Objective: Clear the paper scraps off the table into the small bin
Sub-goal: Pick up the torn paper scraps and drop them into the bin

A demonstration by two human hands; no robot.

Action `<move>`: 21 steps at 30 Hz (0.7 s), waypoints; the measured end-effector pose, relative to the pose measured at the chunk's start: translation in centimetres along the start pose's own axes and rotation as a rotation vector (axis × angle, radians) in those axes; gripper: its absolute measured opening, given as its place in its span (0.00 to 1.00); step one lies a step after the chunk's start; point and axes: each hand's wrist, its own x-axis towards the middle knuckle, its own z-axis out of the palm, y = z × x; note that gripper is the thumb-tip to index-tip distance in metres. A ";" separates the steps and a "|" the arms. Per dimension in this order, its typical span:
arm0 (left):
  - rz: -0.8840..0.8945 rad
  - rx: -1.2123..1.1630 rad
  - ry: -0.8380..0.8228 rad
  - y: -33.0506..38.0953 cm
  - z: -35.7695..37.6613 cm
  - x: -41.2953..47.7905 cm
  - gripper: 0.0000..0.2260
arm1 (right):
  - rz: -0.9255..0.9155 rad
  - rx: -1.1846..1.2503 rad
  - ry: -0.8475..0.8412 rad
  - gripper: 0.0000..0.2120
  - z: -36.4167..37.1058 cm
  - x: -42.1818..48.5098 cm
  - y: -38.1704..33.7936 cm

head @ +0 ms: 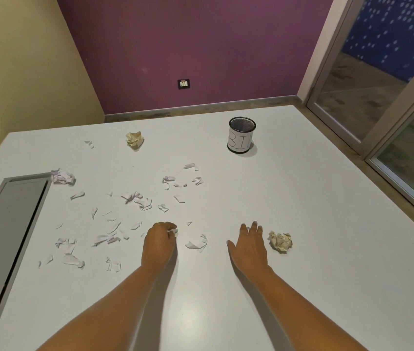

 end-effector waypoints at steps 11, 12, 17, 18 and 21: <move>0.273 0.081 -0.127 -0.2 1.2 -2.0 0.10 | -0.246 0.186 -0.063 0.27 2.1 -1.9 -2.3; 0.271 0.079 -0.116 -0.1 1.2 -1.7 0.10 | -0.278 0.190 -0.070 0.27 2.3 -2.1 -2.7; 0.280 0.112 -0.102 0.1 0.7 -0.1 0.11 | -0.406 0.195 -0.111 0.24 3.0 -2.4 -4.3; 0.293 0.132 -0.113 0.2 0.7 0.2 0.11 | -0.429 0.169 -0.121 0.23 3.2 -2.4 -4.5; 0.321 0.202 -0.172 0.8 0.6 1.1 0.14 | -0.467 0.152 -0.125 0.19 3.8 -2.5 -4.7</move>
